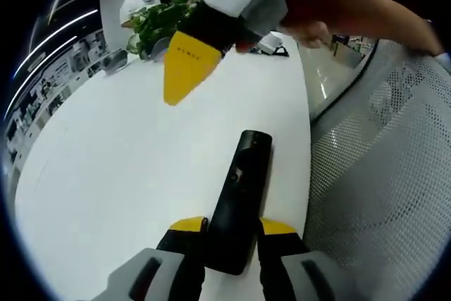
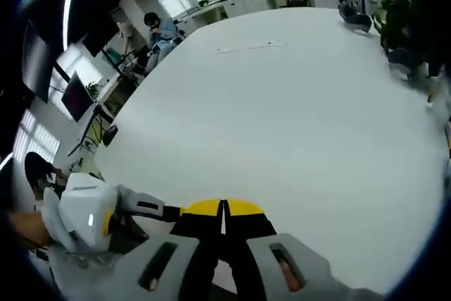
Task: Press the specified remote control buttons in sequence, fully releasing each button before pressing the next.
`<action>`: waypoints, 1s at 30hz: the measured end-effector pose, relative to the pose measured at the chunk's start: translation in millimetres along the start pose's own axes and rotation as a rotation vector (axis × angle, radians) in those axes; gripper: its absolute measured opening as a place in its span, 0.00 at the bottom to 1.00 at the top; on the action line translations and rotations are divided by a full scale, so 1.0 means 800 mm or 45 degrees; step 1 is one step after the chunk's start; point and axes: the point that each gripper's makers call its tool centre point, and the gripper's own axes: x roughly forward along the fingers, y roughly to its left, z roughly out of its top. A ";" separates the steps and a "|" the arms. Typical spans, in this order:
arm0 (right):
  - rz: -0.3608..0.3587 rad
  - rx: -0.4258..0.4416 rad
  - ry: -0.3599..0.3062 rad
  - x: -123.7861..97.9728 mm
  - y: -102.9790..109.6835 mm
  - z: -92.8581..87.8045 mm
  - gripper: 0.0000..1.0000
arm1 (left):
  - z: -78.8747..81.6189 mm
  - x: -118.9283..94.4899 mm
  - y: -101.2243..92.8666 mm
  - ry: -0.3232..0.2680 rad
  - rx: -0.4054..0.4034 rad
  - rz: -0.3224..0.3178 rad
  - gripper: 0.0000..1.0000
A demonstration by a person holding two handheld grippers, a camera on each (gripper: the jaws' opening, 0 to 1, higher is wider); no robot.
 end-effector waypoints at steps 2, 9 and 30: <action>-0.016 -0.052 -0.082 -0.008 0.001 0.015 0.00 | 0.000 0.000 0.000 0.002 0.004 -0.001 0.28; 0.073 -0.141 -0.338 -0.035 0.022 0.058 0.00 | 0.000 0.000 0.000 -0.002 0.015 -0.008 0.28; 0.125 -0.215 -0.849 -0.154 0.044 0.143 0.49 | 0.001 0.002 0.000 -0.029 0.019 -0.012 0.28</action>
